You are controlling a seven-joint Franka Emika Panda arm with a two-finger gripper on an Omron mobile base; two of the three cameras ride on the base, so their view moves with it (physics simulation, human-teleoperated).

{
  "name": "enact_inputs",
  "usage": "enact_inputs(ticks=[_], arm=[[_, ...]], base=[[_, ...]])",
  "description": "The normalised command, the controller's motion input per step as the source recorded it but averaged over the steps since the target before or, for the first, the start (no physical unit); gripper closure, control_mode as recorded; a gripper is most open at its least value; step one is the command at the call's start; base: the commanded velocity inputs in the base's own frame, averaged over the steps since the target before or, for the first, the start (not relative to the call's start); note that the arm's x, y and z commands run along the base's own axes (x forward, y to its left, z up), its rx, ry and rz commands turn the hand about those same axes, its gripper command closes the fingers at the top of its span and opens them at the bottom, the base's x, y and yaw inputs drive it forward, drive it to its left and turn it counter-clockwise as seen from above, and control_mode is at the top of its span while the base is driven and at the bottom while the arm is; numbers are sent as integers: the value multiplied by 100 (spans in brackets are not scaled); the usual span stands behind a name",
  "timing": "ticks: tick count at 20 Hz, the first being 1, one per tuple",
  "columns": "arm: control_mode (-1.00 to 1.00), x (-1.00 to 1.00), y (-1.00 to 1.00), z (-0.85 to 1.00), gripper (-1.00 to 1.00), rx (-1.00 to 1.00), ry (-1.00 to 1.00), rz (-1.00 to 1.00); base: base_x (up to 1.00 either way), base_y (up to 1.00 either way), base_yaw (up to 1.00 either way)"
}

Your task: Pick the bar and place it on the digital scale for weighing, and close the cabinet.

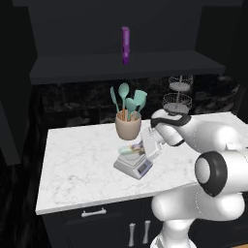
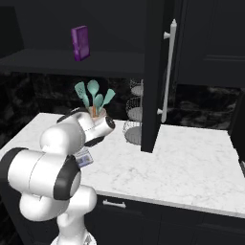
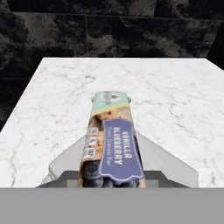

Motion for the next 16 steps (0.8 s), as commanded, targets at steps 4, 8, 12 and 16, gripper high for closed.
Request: enact_inputs(ticks=[4, 8, 12, 16], arm=[[-100, 20, 21, -32, 100, 0, 0, 0], [-100, 10, 12, -21, 100, 0, 0, 0], [-100, 3, 4, -29, 100, 0, 0, 0], [-100, -8, 0, -15, 100, 0, 0, 6]], base=[[0, 0, 0], [0, 0, 0], [0, 0, 0], [0, 0, 0]])
